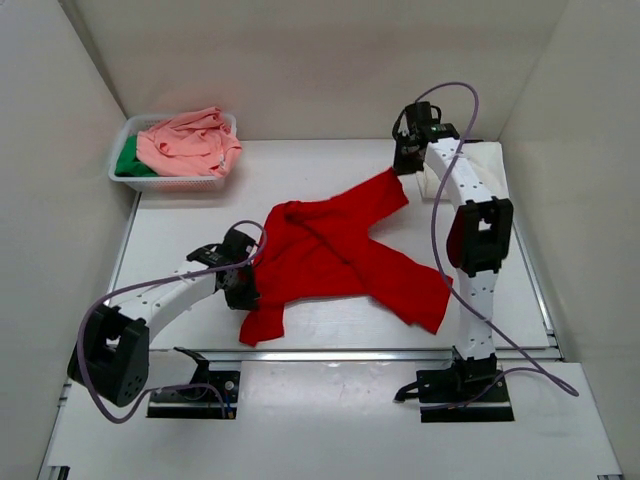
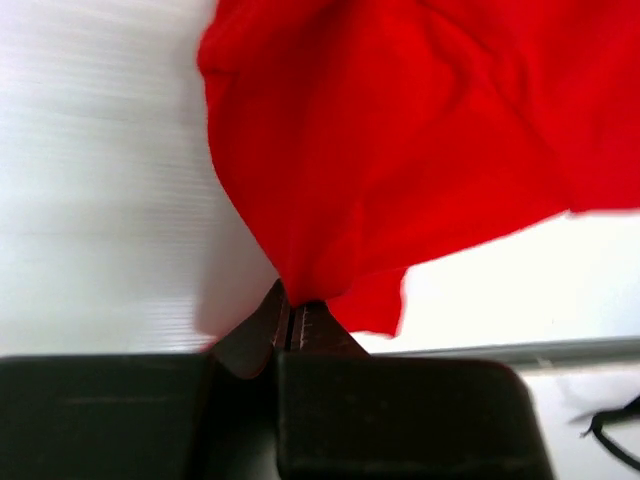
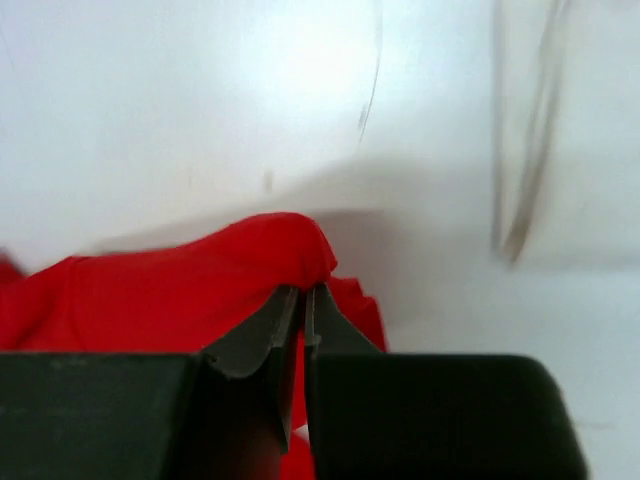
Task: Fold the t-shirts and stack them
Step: Flatten out the tshirt
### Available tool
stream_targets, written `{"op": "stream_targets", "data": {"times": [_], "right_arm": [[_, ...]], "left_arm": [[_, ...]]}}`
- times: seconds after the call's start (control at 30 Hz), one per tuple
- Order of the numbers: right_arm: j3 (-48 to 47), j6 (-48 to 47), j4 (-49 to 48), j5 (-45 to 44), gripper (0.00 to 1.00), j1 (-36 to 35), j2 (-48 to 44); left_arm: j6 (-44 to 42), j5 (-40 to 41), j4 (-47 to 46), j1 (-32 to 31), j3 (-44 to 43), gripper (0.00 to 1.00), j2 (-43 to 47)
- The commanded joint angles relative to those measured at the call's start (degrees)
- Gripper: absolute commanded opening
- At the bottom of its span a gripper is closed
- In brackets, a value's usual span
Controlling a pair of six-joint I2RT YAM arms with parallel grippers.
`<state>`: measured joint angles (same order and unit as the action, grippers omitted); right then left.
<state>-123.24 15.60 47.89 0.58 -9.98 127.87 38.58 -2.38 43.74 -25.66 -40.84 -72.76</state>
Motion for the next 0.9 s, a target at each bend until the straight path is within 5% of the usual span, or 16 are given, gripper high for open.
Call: {"op": "stream_targets", "data": {"times": [0.0, 0.1, 0.2, 0.27, 0.43, 0.5, 0.57, 0.73, 0.87], "right_arm": [[-10.96, -0.23, 3.81, -12.36, 0.00, 3.65, 2.18], [-5.89, 0.62, -0.79, -17.41, 0.02, 5.57, -2.18], [5.26, -0.07, -6.31, -13.22, 0.28, 7.63, -10.72], [13.62, -1.16, -9.23, -10.87, 0.55, 8.08, -16.66], [28.57, -4.90, -12.01, -9.81, 0.81, 4.69, -27.83], [34.42, -5.30, -9.99, -8.20, 0.84, 1.05, -33.20], [39.63, -5.38, -9.06, -7.19, 0.84, -1.88, -36.57], [59.73, -0.20, -9.32, -7.69, 0.80, -15.76, -44.90], [74.19, 4.00, -12.60, -3.75, 0.76, -17.10, -47.25]], "left_arm": [[-1.58, 4.82, 2.20, 2.95, -1.05, 0.00, 2.63], [-2.26, 3.47, 0.77, 5.46, -1.47, 0.00, 3.03], [-2.48, 3.03, 0.33, 4.78, -2.49, 0.00, 1.55], [-2.53, 2.72, -0.48, 3.95, -2.58, 0.03, 0.88], [-3.37, 1.30, -0.33, 5.12, -2.87, 0.27, 2.09], [-4.19, 1.36, 0.89, 5.90, -4.75, 0.41, 3.69], [-4.57, 1.49, 2.07, 5.94, -5.69, 0.44, 3.84], [-4.39, 0.80, 1.88, 4.22, -5.04, 0.39, 3.24], [-3.46, -0.83, 0.47, 3.36, -3.63, 0.37, 2.69]]}}
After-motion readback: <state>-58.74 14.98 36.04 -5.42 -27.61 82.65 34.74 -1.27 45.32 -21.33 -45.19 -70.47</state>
